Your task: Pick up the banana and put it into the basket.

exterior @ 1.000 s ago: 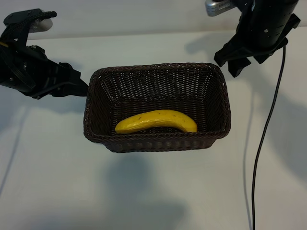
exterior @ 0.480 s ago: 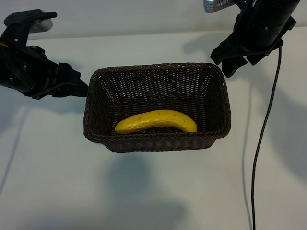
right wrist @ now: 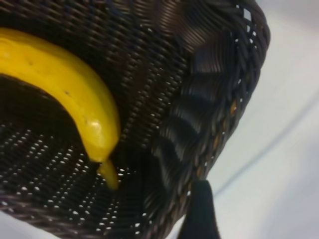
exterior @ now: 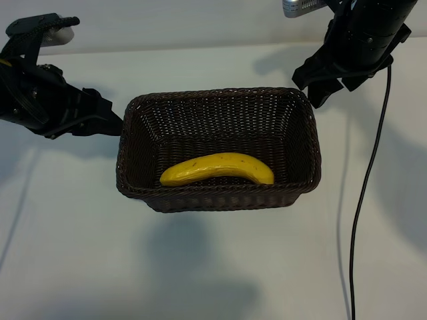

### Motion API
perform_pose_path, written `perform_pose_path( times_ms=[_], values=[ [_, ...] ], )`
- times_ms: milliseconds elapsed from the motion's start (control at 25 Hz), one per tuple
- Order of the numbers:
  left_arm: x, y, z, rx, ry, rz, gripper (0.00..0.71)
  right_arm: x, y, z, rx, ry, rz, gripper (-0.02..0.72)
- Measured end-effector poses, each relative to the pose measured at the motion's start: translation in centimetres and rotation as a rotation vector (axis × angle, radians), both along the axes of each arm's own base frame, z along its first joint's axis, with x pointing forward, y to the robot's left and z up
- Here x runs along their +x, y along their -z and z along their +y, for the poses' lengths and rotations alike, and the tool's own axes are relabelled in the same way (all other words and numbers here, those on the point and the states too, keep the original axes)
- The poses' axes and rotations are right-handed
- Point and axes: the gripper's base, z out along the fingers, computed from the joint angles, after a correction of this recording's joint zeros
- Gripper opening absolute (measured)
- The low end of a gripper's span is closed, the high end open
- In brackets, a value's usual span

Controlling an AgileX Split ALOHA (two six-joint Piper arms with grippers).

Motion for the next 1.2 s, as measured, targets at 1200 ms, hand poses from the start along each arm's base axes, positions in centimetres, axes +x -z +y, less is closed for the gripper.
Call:
perform_pose_path(
  times_ms=[1200],
  values=[
    [0.08, -0.02, 0.01, -0.001, -0.008, -0.006, 0.541, -0.10, -0.03, 0.23, 0.022, -0.029, 0.006, 0.557]
  ],
)
